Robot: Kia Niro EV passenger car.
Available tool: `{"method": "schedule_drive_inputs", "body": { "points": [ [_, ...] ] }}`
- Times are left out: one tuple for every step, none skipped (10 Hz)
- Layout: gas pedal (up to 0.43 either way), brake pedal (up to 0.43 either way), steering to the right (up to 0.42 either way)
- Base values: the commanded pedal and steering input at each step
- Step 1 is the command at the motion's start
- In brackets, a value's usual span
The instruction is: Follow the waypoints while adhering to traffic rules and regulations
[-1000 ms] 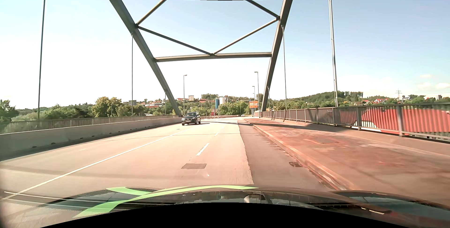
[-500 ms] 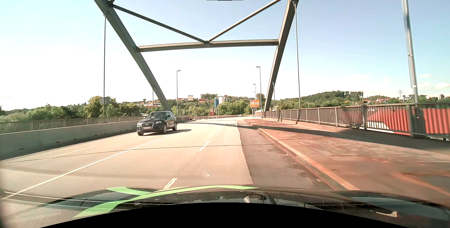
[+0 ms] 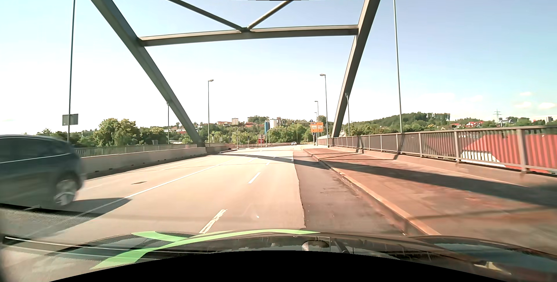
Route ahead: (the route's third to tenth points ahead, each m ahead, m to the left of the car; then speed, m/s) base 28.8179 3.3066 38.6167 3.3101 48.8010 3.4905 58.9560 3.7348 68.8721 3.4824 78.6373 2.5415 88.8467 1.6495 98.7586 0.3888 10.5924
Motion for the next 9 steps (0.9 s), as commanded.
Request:
{"method": "schedule_drive_inputs", "body": {
  "points": [
    [0.13,0.0,-0.004],
    [0.13,0.0,-0.004],
    [0.13,0.0,-0.004],
    [0.13,0.0,-0.005],
    [0.13,0.0,-0.005],
    [0.13,0.0,-0.006],
    [0.13,0.0,-0.007],
    [0.13,0.0,-0.006],
    [0.13,0.0,-0.006]
  ]
}}
